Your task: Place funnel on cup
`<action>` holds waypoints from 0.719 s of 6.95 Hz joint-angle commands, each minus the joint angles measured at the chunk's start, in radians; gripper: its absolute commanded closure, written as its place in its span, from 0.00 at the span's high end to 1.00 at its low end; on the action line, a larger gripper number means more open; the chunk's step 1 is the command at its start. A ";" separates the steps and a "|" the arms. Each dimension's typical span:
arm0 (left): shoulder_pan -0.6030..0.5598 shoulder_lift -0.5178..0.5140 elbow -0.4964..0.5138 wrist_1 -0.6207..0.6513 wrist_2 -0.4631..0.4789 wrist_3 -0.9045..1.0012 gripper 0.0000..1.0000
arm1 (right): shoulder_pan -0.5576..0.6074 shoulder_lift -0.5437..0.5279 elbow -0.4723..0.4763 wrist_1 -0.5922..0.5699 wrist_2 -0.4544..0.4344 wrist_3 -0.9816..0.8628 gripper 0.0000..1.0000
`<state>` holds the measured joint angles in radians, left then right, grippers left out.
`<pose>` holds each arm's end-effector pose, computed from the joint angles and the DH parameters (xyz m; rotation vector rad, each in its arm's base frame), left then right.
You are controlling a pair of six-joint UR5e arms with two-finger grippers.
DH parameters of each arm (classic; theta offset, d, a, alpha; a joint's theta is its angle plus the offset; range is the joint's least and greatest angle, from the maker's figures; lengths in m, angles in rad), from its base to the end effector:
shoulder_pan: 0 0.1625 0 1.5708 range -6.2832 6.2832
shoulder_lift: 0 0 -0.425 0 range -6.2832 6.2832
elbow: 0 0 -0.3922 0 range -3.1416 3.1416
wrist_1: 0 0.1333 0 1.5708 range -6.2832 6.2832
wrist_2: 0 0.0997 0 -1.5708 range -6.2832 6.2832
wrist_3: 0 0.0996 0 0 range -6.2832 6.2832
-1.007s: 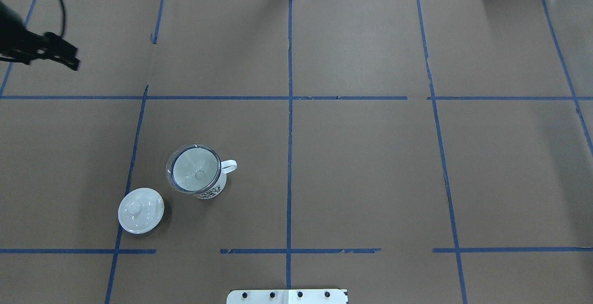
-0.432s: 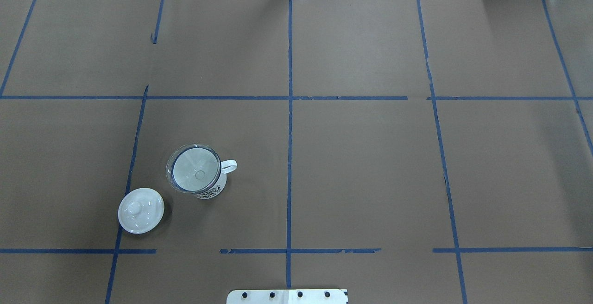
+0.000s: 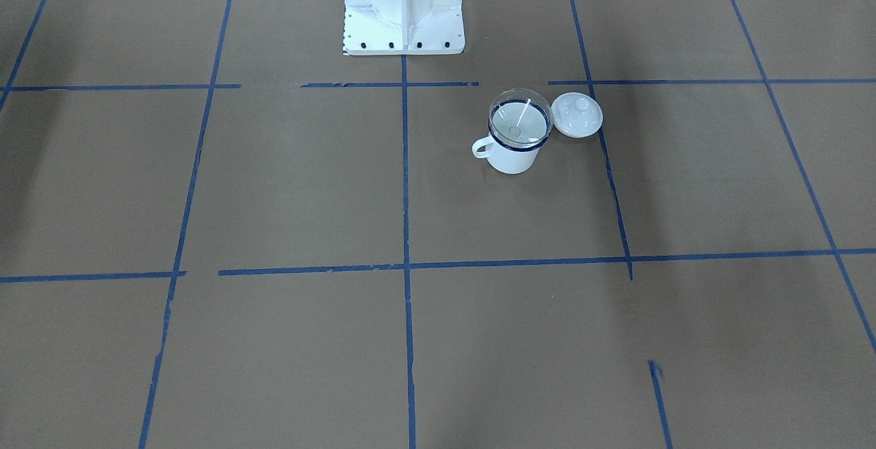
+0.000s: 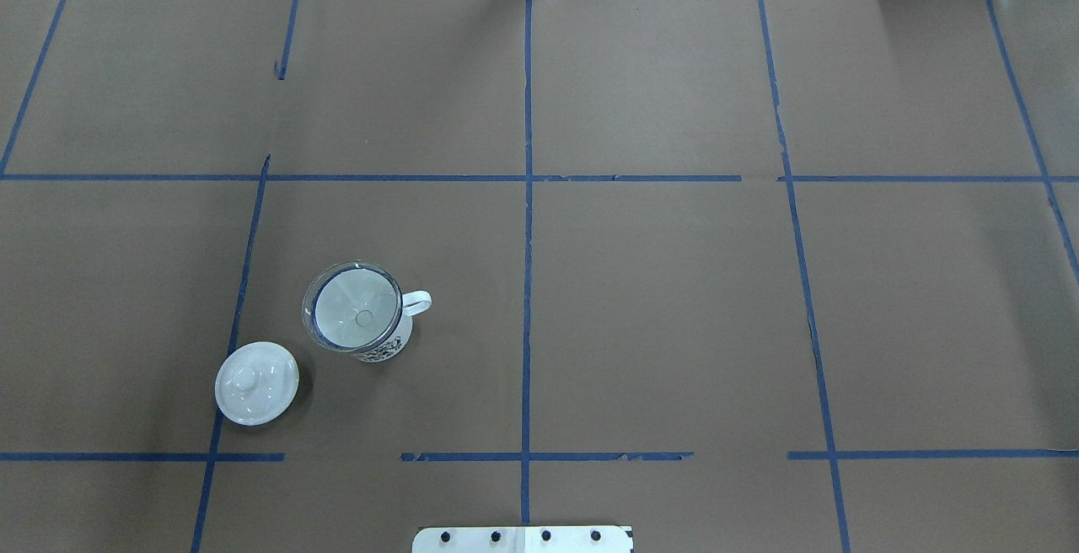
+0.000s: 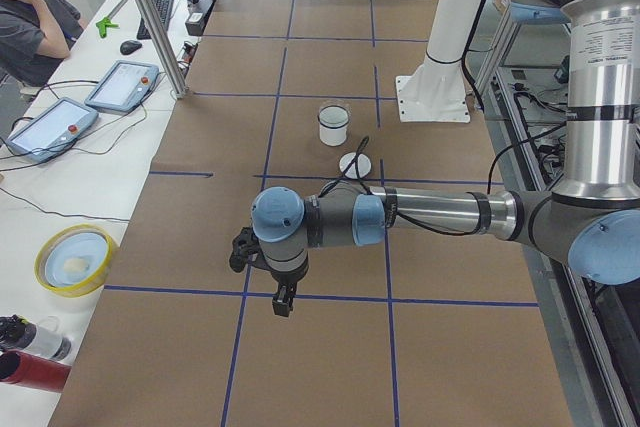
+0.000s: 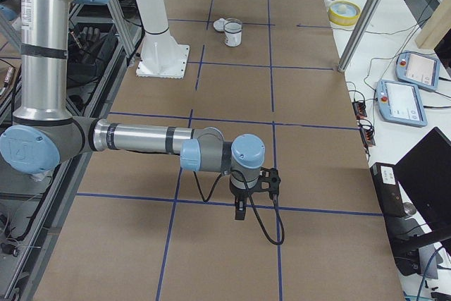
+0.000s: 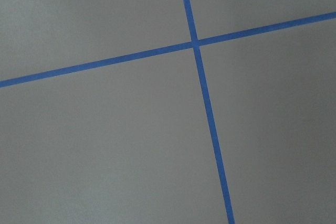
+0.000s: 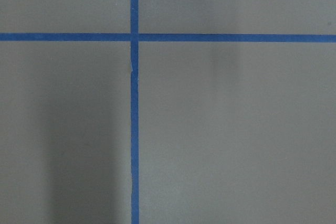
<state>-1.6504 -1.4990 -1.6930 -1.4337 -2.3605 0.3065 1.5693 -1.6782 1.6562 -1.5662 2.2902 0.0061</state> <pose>-0.0985 -0.4481 0.6451 0.0709 0.7914 0.1806 0.0670 -0.4450 0.6703 -0.0194 -0.7193 0.0107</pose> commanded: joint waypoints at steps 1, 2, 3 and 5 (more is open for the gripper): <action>0.000 -0.001 0.003 0.004 0.006 0.000 1.00 | 0.000 0.000 0.000 0.000 0.000 0.000 1.00; 0.000 -0.003 -0.002 -0.002 -0.003 0.000 1.00 | 0.000 0.000 0.000 0.000 0.000 0.000 1.00; 0.001 -0.010 -0.016 -0.004 -0.005 0.000 1.00 | 0.000 0.000 0.000 0.000 0.000 0.000 1.00; 0.000 -0.012 -0.031 -0.004 -0.005 0.000 1.00 | 0.000 0.000 0.000 0.000 0.000 0.000 1.00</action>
<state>-1.6501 -1.5093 -1.7169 -1.4371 -2.3651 0.3068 1.5693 -1.6781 1.6567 -1.5662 2.2902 0.0061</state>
